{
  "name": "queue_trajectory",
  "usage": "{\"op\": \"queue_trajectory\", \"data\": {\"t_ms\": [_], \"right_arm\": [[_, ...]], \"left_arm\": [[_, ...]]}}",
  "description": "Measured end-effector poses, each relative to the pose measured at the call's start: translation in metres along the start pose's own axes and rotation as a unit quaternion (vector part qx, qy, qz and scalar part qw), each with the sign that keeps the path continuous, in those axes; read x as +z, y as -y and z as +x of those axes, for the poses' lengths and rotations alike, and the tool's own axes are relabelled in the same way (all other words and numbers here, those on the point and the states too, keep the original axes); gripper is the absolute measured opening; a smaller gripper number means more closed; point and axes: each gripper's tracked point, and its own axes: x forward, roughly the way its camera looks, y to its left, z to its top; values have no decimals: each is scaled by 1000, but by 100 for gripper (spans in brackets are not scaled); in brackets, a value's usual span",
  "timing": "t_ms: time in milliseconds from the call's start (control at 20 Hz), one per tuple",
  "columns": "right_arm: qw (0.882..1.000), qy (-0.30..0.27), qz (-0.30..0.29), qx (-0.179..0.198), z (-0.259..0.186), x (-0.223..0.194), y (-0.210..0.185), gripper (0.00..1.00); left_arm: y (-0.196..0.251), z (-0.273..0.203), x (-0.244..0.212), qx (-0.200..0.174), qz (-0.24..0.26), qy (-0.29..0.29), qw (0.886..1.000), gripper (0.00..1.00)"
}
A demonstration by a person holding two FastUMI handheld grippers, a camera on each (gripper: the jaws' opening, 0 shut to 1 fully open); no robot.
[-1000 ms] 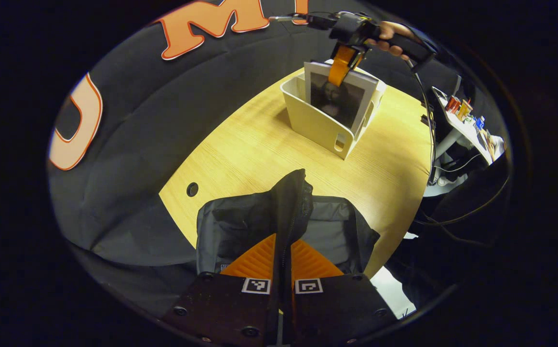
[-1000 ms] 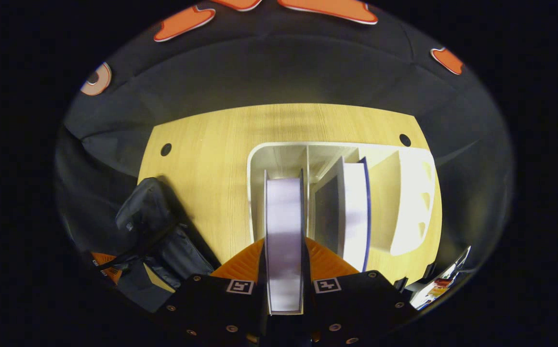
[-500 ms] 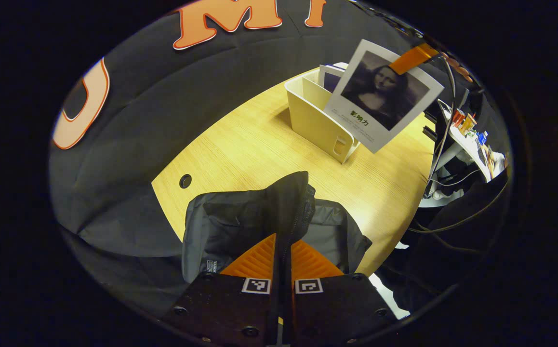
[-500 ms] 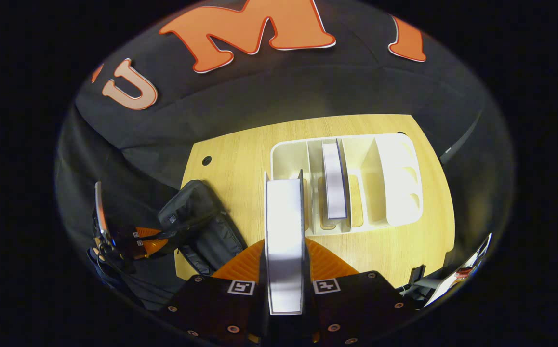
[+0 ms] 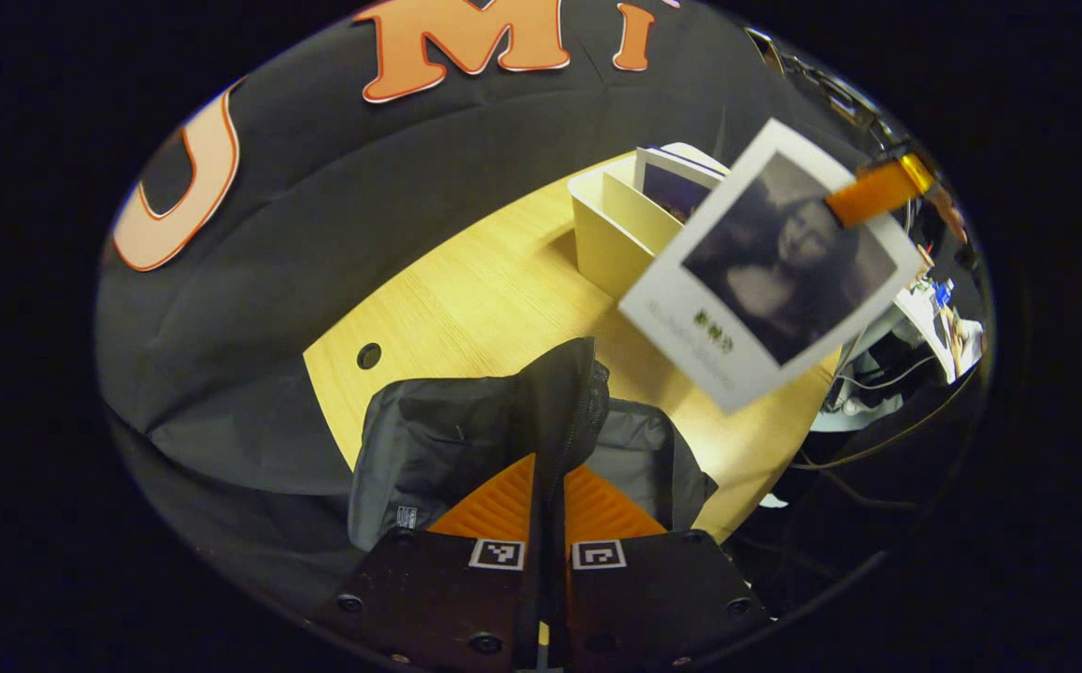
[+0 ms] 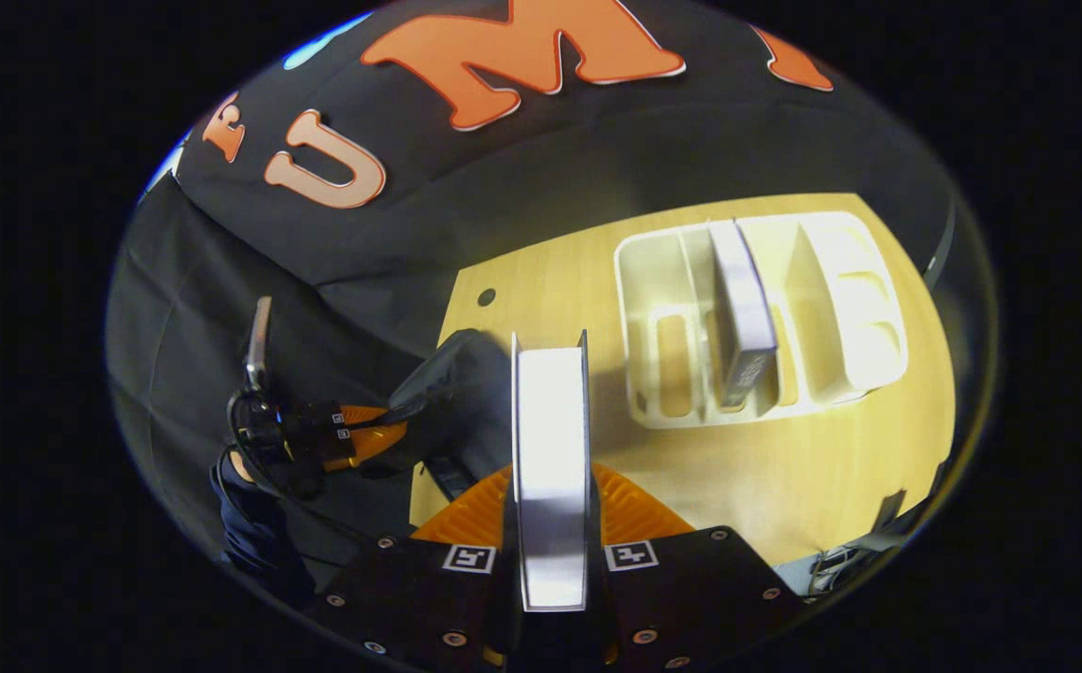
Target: Open the schoolbag, grab two books from the bookshelf and put them into the schoolbag.
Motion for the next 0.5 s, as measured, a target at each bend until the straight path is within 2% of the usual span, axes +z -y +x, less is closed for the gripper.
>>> {"op": "queue_trajectory", "data": {"t_ms": [150,500], "right_arm": [[999,-10,17,40,41,-20,-22,28],[993,-11,63,95,106,-42,-53,27]], "left_arm": [[3,-6,4,14,-7,22,1000,5],[17,-2,-5,21,-64,42,997,5]]}}
